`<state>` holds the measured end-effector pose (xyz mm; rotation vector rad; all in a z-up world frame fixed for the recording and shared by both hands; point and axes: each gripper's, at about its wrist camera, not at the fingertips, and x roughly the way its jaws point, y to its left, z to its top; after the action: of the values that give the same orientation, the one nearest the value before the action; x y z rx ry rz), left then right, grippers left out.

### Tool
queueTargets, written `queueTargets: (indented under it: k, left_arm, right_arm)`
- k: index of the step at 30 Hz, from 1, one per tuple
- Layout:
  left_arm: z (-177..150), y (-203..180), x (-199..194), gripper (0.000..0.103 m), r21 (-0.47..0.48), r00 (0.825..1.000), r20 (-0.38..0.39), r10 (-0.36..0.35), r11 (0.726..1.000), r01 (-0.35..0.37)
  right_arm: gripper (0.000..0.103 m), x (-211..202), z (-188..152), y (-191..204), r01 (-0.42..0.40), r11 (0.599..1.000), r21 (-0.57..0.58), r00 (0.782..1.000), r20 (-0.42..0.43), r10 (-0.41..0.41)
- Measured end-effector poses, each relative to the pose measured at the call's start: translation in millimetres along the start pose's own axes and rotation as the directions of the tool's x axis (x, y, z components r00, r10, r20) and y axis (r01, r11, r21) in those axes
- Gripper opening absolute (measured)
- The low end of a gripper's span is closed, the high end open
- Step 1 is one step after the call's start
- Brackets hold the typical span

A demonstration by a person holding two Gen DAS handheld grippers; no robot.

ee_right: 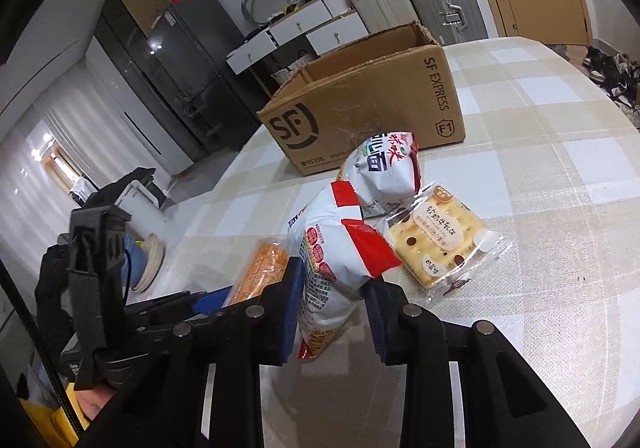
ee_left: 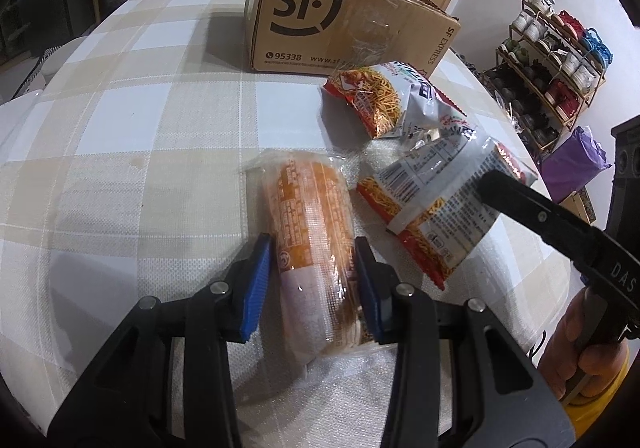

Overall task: Organize snacks
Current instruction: 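Lift the bread roll and white snack bag off the table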

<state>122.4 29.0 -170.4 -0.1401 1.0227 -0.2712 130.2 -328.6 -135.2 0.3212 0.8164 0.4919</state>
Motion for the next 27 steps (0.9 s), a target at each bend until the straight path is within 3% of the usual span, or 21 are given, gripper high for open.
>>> queueTargets:
  k: [5,8,19,22,27]
  left_arm:
    - [-1,-1,0,0.037,0.009,1.000,0.001,0.007,1.000,-0.007]
    - [-1,-1,0,0.037,0.013,1.000,0.003,0.005,1.000,-0.005]
    - [-4,3,-2,0.037,0.019,0.999,0.017,-0.027,0.999,0.026]
    - [-5,4,-3,0.037,0.023,0.999,0.020,-0.037,0.999,0.037]
    - [-7,4,-4,0.037,0.028,0.998,0.027,-0.051,0.998,0.050]
  right_arm:
    - [0.029,1,0,-8,-0.018,0.999,0.036,1.000,-0.004,0.019]
    - [0.031,12,-2,-15,-0.037,0.997,0.075,0.997,-0.064,0.042]
    - [0.054,49,12,-39,-0.082,0.965,0.248,0.983,-0.140,0.119]
    - [0.070,55,18,-34,-0.094,0.963,0.254,0.982,-0.137,0.132]
    - [0.073,66,22,-14,-0.018,0.982,0.187,0.993,-0.111,0.039]
